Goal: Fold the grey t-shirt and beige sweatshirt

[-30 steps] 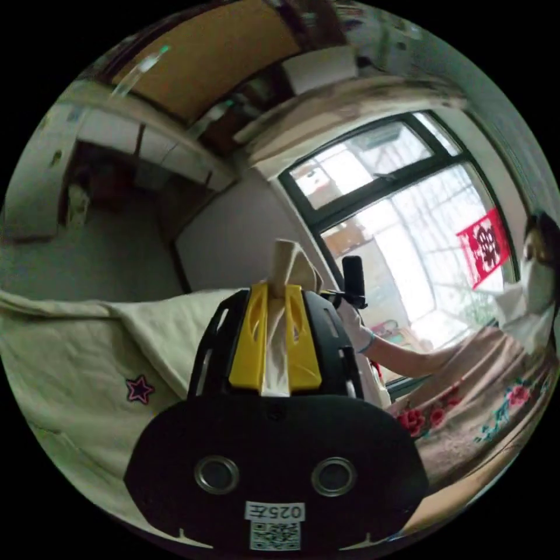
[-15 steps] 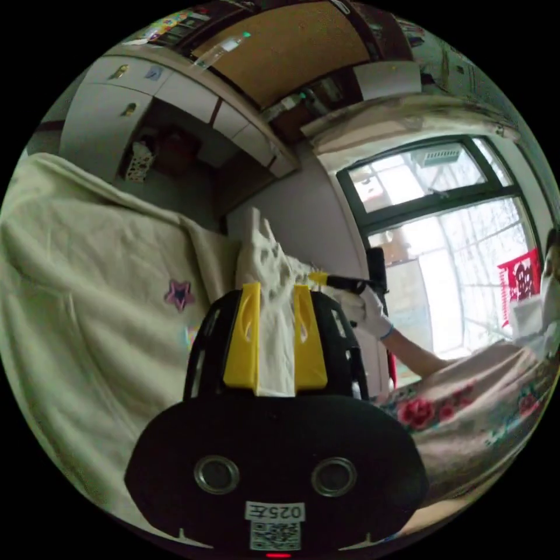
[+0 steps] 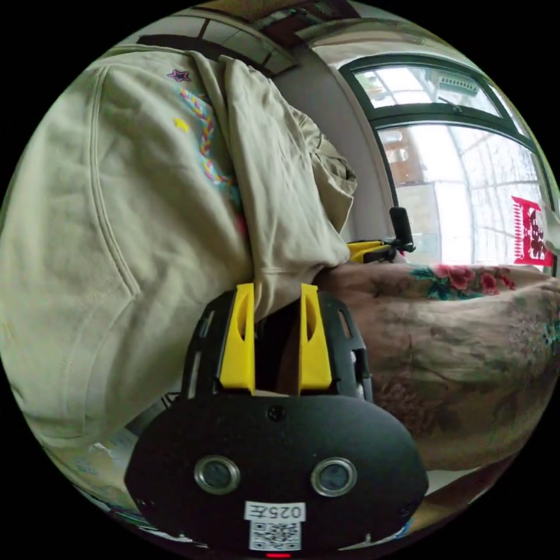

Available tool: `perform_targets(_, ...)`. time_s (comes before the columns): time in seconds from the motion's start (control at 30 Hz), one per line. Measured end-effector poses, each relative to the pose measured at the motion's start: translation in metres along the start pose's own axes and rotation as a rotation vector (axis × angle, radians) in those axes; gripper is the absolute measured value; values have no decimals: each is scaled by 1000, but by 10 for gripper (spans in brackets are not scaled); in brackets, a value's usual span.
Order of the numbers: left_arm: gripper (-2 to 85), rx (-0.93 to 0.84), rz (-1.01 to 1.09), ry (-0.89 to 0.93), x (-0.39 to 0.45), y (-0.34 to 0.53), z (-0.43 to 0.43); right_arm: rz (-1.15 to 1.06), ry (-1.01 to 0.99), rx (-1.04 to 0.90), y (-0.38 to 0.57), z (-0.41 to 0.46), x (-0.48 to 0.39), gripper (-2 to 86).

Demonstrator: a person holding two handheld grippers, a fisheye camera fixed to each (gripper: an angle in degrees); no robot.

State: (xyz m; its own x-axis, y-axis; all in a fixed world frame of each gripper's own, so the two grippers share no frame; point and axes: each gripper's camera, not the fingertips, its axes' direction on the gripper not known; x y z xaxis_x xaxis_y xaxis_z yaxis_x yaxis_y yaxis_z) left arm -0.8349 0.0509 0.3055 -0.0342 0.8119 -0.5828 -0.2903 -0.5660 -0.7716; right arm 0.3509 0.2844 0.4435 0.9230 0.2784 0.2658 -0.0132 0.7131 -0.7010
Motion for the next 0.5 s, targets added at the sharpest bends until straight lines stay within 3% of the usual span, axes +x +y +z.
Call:
perform_targets(0.07, 72, -57, 35, -90, -10, 0, -2, 10, -115, 49, 8, -6, 8, 85)
perform_targets(0.2, 41, -166, 153, -132, -18, -1, 10, -17, -120, 24, 14, -17, 9, 25)
perform_targets(0.37, -10, -329, 393, -163, -15, 6, 6, -95, -428, 42, 26, -78, 7, 7)
perform_targets(0.5, -13, -366, 532, -220, -12, 17, 1, -119, -178, -29, 31, -98, -7, 5)
